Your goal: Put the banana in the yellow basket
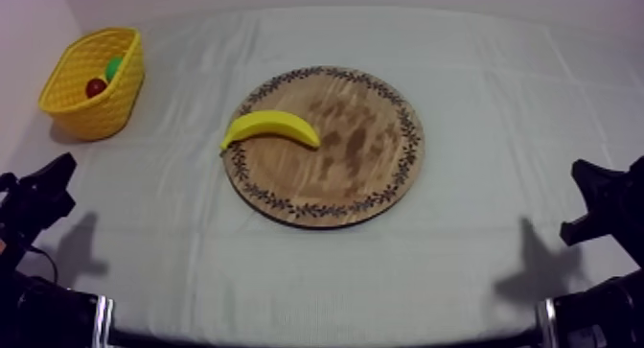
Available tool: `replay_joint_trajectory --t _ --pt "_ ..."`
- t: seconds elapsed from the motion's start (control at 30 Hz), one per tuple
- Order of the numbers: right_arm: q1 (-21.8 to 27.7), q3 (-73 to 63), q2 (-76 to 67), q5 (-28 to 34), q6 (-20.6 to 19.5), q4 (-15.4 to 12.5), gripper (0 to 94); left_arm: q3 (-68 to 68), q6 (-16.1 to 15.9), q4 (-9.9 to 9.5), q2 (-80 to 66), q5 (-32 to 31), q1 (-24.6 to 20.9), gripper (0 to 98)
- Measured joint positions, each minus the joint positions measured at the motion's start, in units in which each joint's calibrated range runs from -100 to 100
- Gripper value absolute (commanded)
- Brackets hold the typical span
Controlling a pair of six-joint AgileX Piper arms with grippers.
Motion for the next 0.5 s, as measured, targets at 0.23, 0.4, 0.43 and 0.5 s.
replay_joint_trajectory --t 0.23,0.4,0.43,0.5 --pt "0.0 0.0 0.0 0.0 0.0 0.0 0.2 0.0 0.2 0.00 0.0 0.0 0.0 0.1" --pt "0.0 0.0 0.0 -0.1 0.0 0.0 0.2 0.0 0.2 0.00 0.0 0.0 0.0 0.1" --pt "0.0 0.0 0.0 -0.1 0.0 0.0 0.2 0.0 0.2 0.00 0.0 0.0 0.0 0.1" --pt "0.0 0.0 0.0 -0.1 0.0 0.0 0.2 0.0 0.2 0.00 0.0 0.0 0.0 0.1"
